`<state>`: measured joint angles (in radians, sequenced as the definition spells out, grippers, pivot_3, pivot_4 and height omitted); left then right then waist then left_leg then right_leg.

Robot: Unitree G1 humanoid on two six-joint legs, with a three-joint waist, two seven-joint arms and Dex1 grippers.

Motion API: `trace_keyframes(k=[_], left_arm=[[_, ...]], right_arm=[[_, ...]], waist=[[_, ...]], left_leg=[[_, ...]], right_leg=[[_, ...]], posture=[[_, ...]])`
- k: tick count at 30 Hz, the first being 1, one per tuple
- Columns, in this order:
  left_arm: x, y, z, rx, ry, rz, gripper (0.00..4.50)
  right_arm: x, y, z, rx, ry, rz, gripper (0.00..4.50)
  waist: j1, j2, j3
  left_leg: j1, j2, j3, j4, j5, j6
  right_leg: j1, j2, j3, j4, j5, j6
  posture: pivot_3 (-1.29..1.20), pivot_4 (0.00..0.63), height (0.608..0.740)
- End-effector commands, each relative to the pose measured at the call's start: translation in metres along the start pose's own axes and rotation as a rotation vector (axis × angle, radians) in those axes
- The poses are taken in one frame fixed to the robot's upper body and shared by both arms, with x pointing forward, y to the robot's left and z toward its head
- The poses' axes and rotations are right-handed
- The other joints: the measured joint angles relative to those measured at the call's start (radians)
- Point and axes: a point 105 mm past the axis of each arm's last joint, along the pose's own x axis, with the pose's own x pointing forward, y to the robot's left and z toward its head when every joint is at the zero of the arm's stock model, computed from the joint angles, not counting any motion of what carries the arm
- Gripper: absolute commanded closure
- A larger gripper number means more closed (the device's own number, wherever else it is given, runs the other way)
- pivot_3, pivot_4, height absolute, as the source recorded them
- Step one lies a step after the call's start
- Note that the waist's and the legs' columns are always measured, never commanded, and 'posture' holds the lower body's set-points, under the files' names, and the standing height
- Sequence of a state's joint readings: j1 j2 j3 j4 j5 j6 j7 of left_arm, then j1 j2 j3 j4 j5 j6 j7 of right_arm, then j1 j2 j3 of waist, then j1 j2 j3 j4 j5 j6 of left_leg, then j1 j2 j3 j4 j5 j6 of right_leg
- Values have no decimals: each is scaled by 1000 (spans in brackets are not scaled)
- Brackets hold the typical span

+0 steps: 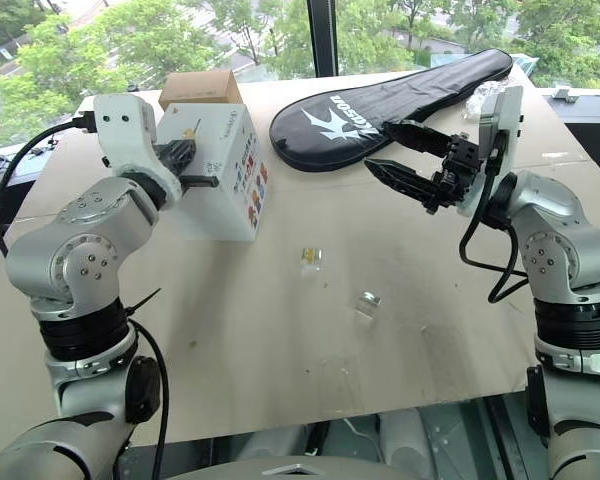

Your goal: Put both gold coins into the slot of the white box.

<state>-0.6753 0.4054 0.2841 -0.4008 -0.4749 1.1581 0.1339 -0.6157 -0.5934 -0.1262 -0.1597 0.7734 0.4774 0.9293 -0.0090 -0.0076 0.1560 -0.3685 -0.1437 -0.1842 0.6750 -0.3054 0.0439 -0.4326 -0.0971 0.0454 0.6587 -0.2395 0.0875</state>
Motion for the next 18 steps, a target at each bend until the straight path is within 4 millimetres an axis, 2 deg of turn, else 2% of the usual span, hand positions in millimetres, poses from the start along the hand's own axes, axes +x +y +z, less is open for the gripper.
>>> trace_keyframes(k=[1, 8, 18], left_arm=[[0, 12, -4, -4, 30, 68, 4500], [-4, 20, -12, 29, 77, 116, 4500], [-3, 16, -21, 25, 110, 99, 4500]], right_arm=[[-2, 0, 15, -55, -23, -1, 1156], [-4, -3, 16, -59, -23, -12, 1156], [-3, -4, 16, -64, -27, -17, 1156]], waist=[[-3, 0, 0], [-4, 0, 0], [-4, 0, -1]], left_leg=[[0, 0, 0, 0, 0, 0], [2, 0, 1, 1, 0, 0], [3, 0, 3, 1, 0, 0]], right_leg=[[0, 0, 0, 0, 0, 0], [0, 0, 2, 3, 0, 0], [0, 1, 4, 3, 0, 0]], posture=[[0, 150, 740], [0, 150, 740], [0, 150, 740]])
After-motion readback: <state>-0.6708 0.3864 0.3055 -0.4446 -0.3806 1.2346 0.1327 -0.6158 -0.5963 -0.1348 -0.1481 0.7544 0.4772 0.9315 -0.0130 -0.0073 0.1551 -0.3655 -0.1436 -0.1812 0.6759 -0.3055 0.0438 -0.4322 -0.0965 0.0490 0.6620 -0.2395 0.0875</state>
